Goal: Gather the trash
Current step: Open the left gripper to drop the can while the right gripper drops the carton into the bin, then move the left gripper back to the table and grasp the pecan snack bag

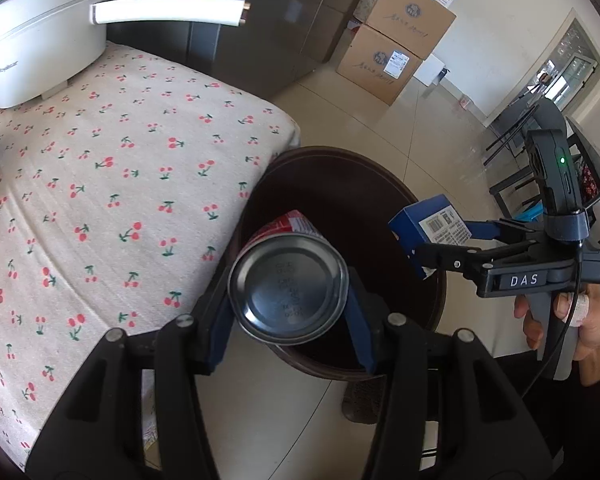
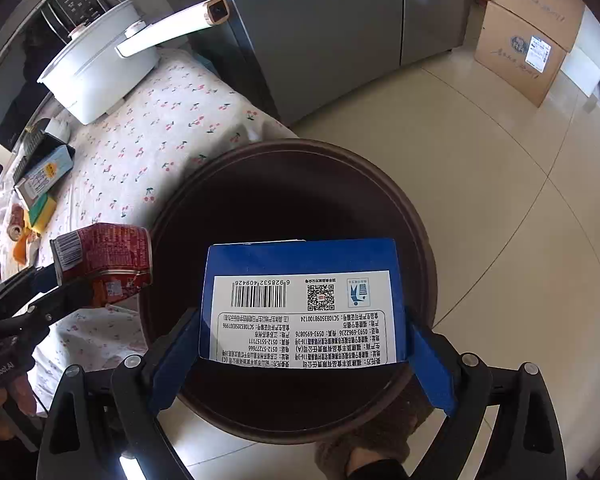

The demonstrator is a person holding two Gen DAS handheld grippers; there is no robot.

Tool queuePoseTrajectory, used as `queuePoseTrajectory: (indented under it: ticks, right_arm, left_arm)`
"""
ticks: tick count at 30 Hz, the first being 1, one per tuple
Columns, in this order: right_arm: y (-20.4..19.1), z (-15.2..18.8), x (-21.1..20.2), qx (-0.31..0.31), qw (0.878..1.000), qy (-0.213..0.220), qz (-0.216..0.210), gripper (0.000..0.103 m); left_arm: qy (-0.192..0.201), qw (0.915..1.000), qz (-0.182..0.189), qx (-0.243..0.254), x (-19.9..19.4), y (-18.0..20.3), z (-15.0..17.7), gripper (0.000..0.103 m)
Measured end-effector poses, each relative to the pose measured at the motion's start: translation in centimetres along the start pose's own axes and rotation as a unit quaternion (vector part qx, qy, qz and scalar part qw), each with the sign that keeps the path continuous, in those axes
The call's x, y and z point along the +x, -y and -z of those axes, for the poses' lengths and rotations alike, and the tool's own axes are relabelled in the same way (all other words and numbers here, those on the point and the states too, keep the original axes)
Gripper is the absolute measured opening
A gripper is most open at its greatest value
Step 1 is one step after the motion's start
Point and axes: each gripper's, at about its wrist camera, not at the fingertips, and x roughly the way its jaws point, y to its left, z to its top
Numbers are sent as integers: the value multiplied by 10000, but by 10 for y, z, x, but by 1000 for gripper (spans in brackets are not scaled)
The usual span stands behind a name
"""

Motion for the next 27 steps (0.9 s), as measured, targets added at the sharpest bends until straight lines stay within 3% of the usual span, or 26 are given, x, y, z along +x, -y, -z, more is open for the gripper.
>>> queuePoseTrajectory:
  ticks: [5,7,12,20,27]
  right_arm:
    - [9,1,-1,32,10000,-14,39,96]
    - [9,1,-1,37,10000,-18,34,97]
    - [3,0,0,4,10000,-39,42,97]
    - [-2,1,6,30,9998,-134,174,98]
    - [-9,-1,5,52,9995,-220,199,102]
  left_arm:
    - [-170,9997,63,155,17,9,1,56]
    - [-165,9998,27,103,15,8,1,81]
    - [22,9993,-348,97,1,3,-1,99]
    - [70,9952,-970,82,-21,-16,3,102]
    - [68,9924,-1222,-139,-41,-39,10,102]
